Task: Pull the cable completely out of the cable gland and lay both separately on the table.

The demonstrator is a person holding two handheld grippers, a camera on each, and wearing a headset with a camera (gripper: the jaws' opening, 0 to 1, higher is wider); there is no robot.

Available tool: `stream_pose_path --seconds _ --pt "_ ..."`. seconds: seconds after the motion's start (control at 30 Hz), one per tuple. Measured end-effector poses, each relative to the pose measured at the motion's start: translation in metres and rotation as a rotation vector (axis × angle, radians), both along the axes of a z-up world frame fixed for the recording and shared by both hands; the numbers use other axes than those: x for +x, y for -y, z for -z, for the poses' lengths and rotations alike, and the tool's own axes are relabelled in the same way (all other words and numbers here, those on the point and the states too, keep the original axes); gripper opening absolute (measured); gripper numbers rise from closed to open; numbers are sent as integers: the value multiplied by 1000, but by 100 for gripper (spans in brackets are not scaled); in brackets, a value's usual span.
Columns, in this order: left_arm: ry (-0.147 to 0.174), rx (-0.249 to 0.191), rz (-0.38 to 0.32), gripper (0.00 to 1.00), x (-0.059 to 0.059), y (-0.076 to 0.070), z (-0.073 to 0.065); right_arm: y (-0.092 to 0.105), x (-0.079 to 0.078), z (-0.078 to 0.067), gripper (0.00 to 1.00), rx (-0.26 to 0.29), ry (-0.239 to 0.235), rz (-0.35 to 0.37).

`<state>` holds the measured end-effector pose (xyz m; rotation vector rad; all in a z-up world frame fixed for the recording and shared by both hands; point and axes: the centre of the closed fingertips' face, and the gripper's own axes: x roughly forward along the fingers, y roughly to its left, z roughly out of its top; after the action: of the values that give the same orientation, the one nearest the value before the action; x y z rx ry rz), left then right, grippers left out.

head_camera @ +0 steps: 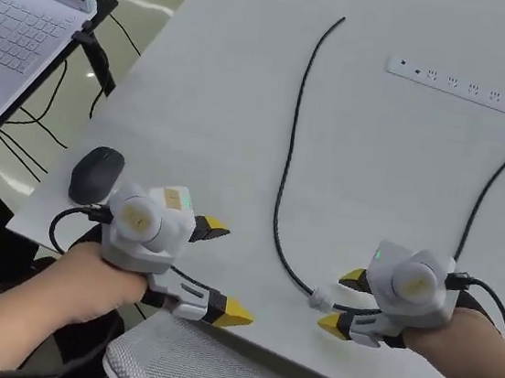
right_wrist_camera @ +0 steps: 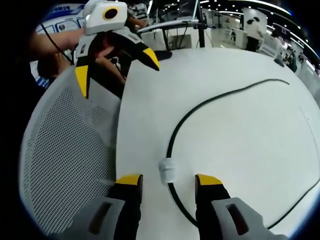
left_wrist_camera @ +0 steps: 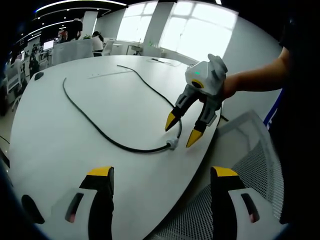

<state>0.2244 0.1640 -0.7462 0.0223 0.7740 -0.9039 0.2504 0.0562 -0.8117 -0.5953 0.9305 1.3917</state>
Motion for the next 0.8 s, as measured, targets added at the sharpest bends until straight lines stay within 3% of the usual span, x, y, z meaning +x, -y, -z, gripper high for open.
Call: stream_pose_path --seconds 0.3,0.6,0.8 --pt "5 47 39 79 -7 1 5 -2 1 4 24 -17 4 -12" --pt "17 51 46 79 -5 0 2 -3 -1 9 10 -37 8 -30" --pt "19 49 49 79 -5 -1 2 -1 0 13 9 -52 18 -35"
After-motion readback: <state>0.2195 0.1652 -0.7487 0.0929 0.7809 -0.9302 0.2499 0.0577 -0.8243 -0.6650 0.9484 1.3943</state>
